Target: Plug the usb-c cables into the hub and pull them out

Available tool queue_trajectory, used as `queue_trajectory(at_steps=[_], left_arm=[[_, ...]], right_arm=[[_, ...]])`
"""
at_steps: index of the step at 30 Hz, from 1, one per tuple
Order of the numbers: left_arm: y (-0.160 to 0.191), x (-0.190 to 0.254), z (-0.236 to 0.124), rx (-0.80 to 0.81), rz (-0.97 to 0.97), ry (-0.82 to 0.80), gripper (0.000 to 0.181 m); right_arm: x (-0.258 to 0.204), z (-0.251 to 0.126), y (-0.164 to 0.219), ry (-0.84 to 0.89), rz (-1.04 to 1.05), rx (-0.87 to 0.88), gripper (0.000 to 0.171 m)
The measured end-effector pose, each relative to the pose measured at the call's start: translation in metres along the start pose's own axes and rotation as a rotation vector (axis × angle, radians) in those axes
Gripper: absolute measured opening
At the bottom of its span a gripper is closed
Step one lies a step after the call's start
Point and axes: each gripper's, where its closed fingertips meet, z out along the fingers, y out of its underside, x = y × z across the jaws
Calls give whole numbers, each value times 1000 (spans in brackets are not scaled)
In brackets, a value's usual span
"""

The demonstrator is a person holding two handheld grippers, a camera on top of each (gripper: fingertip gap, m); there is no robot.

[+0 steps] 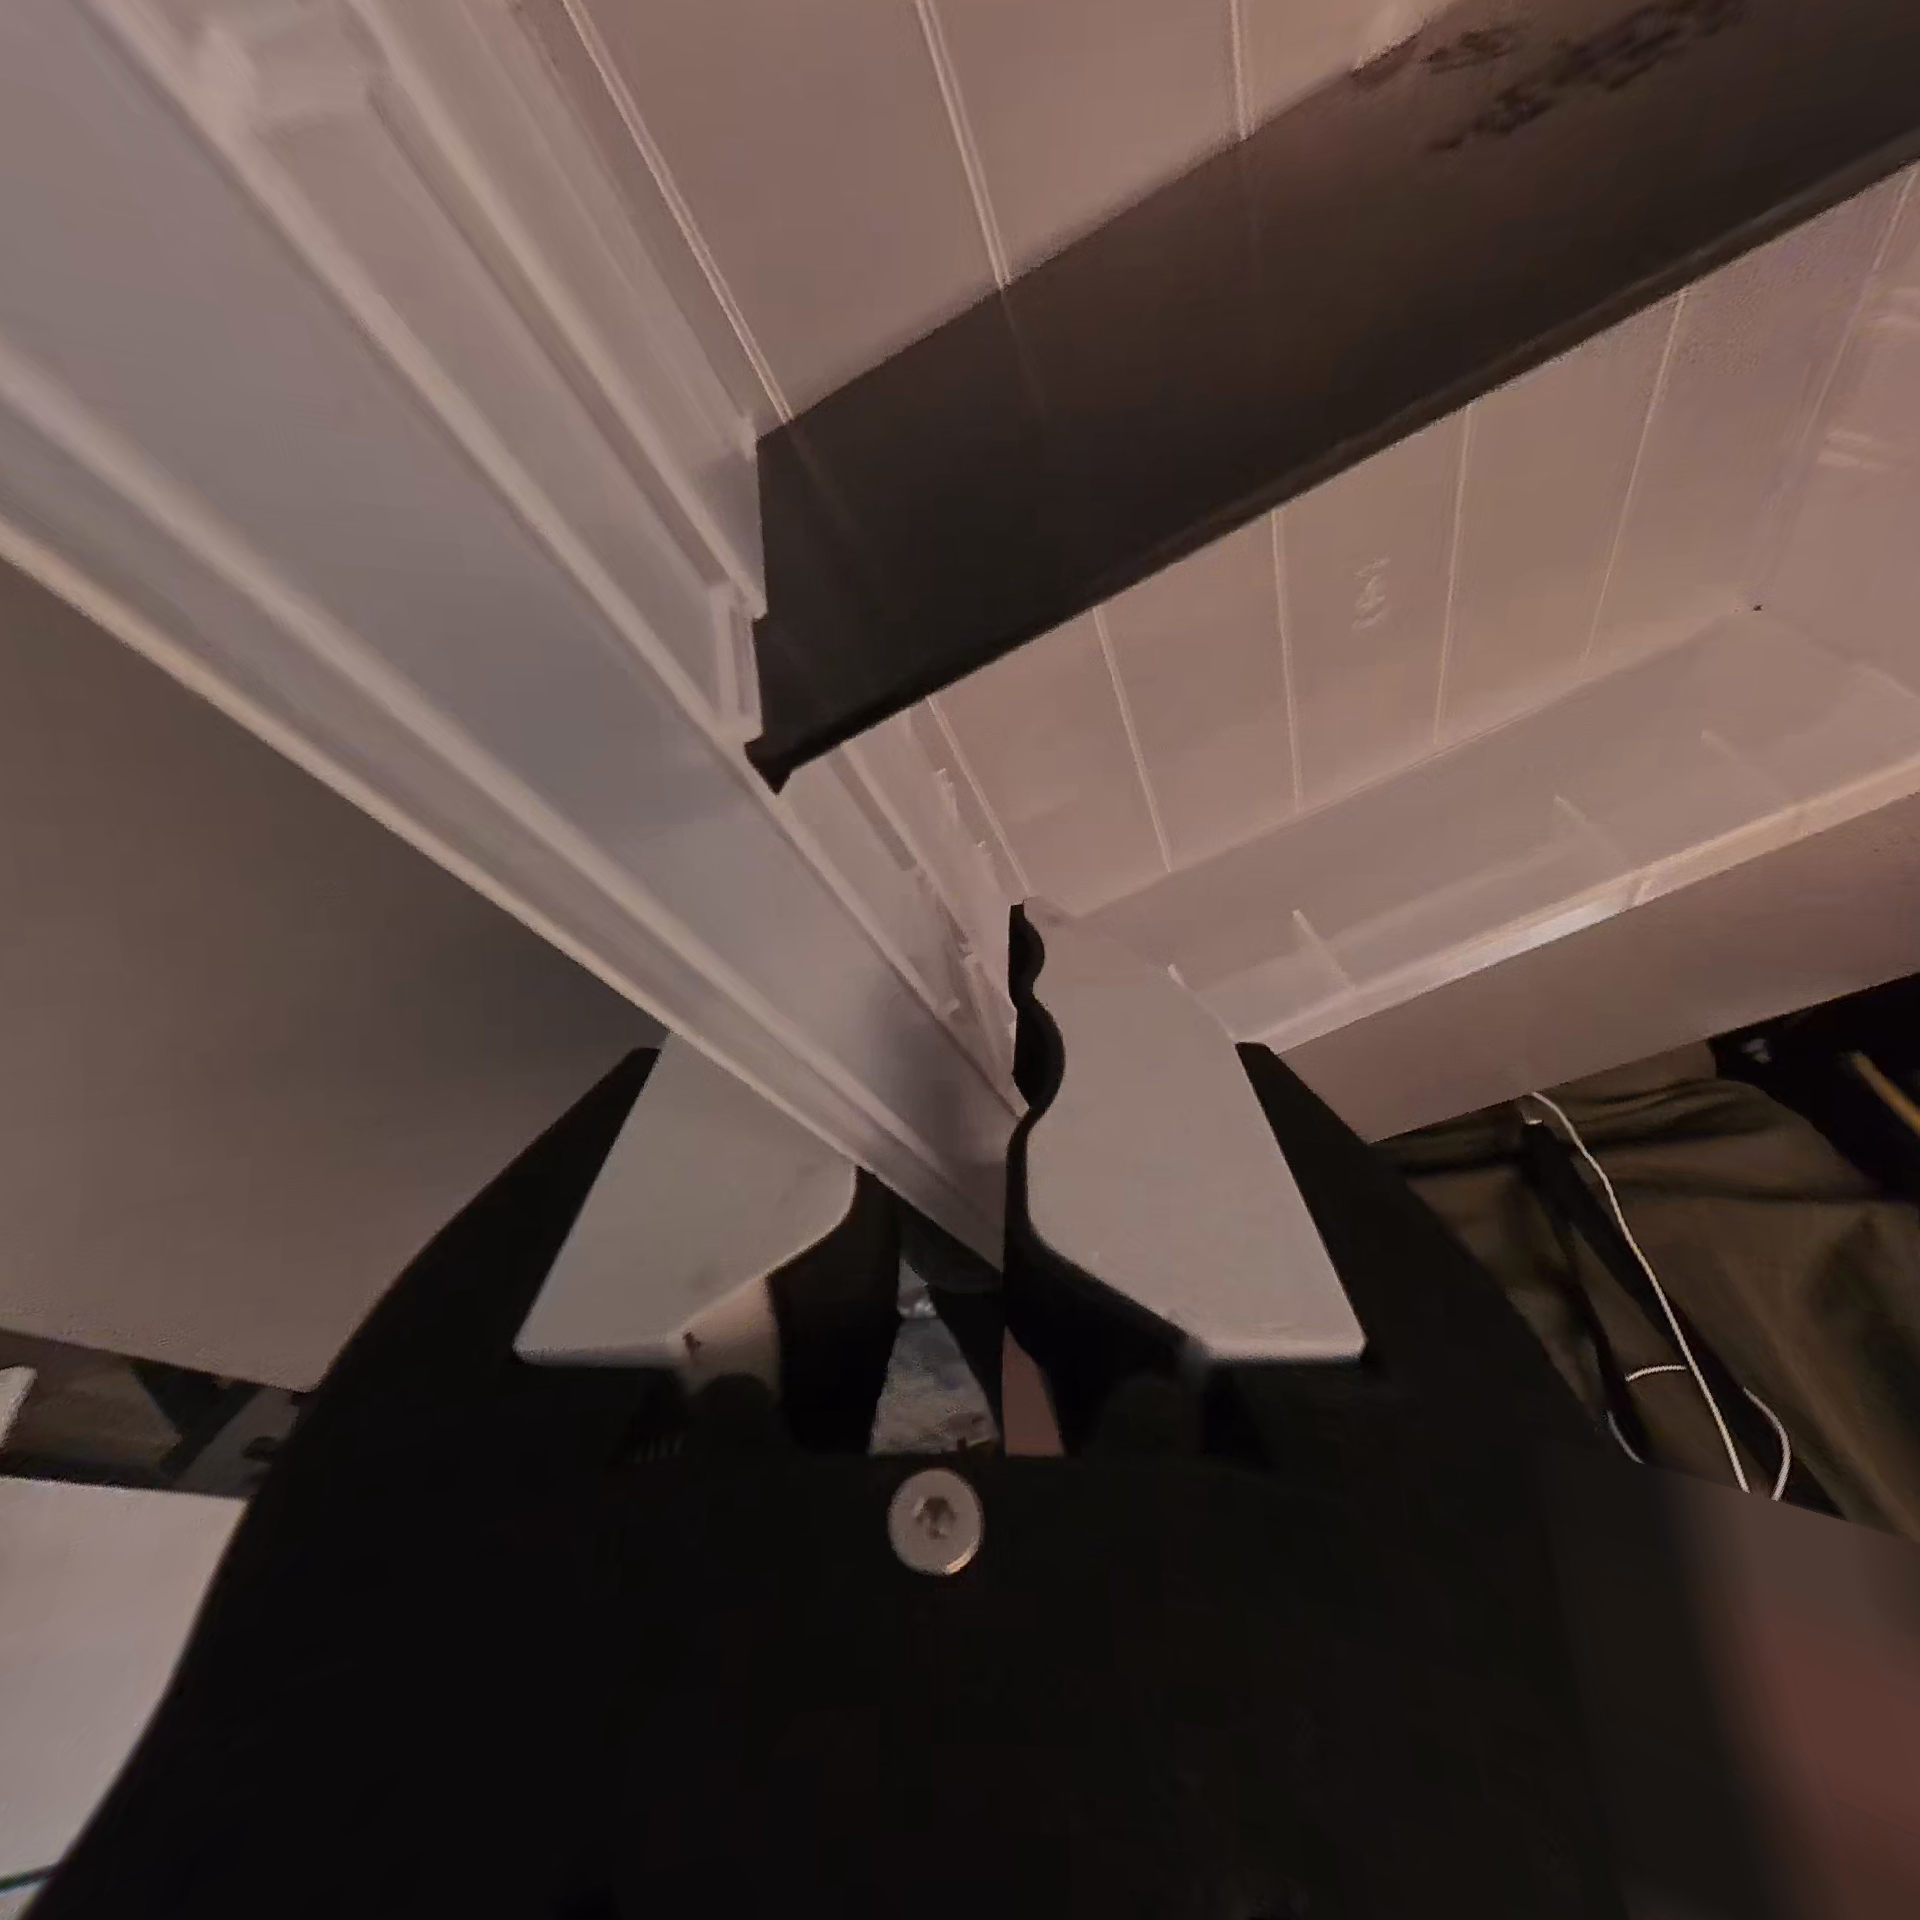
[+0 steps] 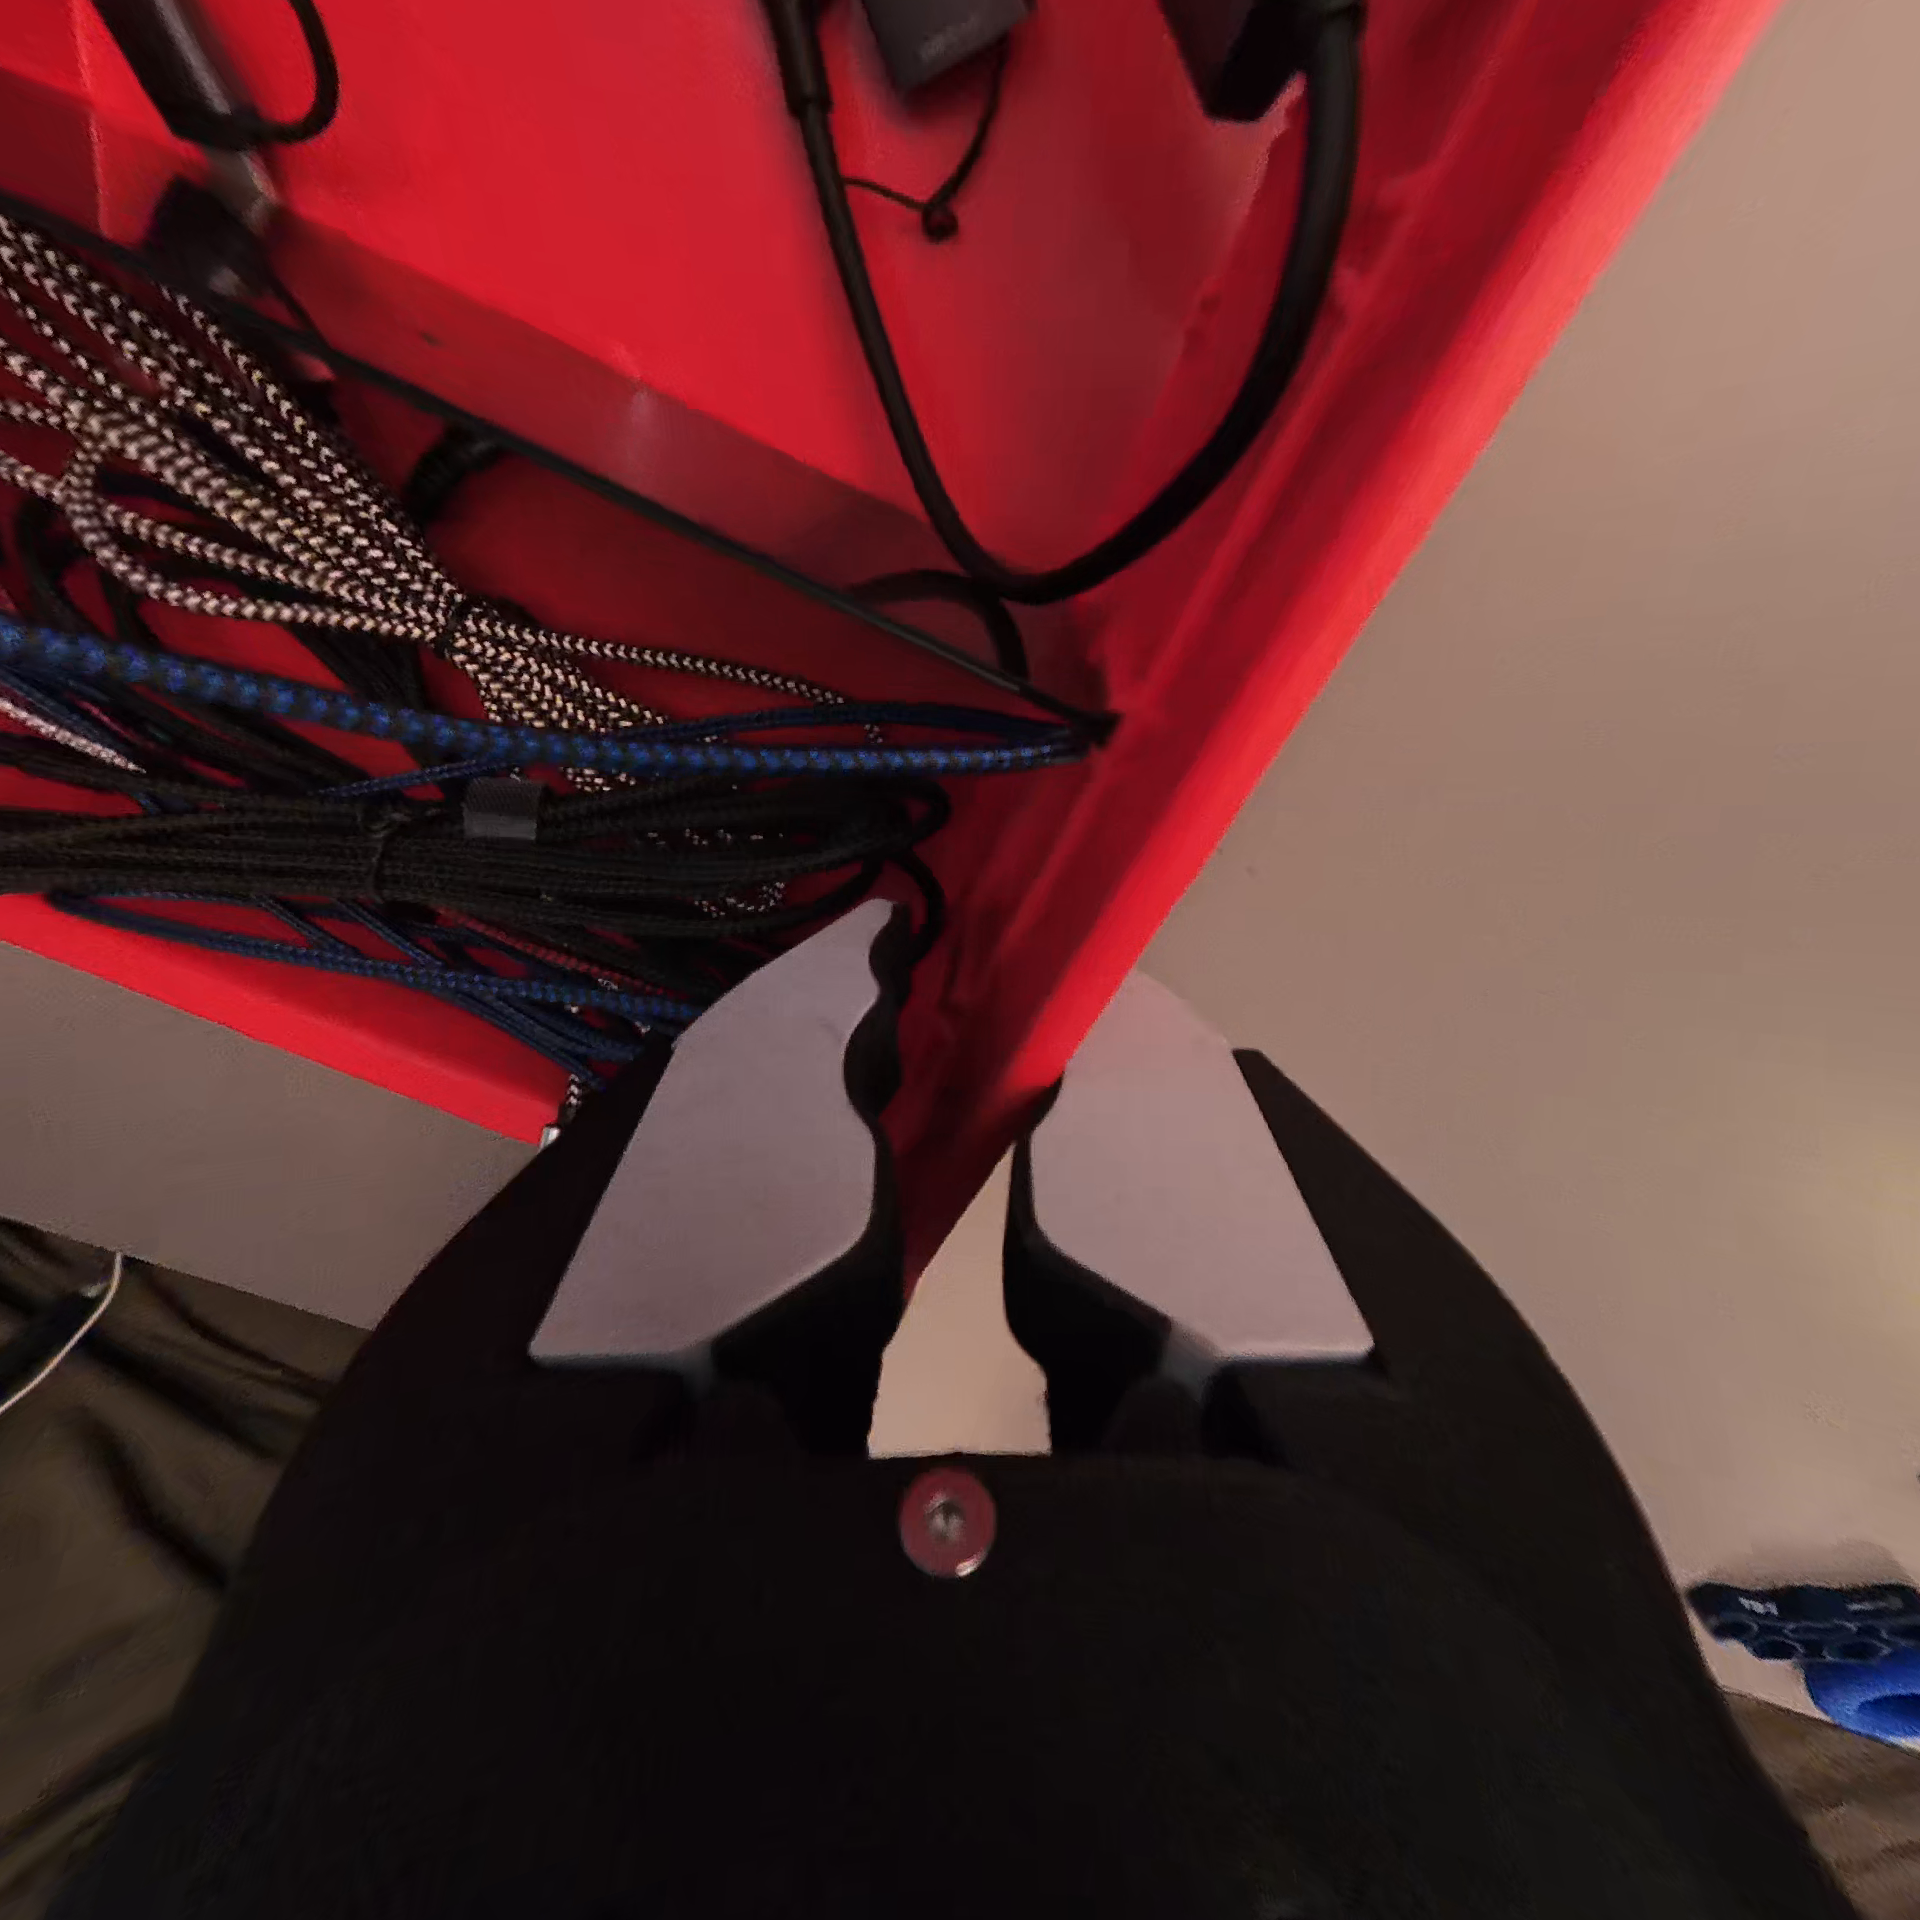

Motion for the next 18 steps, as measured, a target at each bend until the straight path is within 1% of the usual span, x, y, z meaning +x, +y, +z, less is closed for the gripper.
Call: queue_trajectory(at_steps=[5,8,10,12,13,15,16,18], left_arm=[[-8,31,6,-55,117,-75,19],[-7,52,9,-68,189,-24,23],[-3,59,9,-87,190,19,29],[-1,64,6,-76,177,62,30],[-2,65,2,-56,174,74,32],[-5,66,-9,11,172,92,34],[-4,65,-16,48,172,98,35],[0,61,-32,137,172,96,38]], right_arm=[[-39,5,-19,-47,-111,17,26],[-47,4,-22,-71,-119,17,34],[-48,-4,-23,-100,-87,45,36],[-43,-20,-26,-88,-58,115,39],[-37,-31,-27,-55,-40,164,39],[-22,-59,-25,65,34,259,41],[-21,-76,-24,108,53,321,41],[-37,-114,-27,154,8,483,41]])
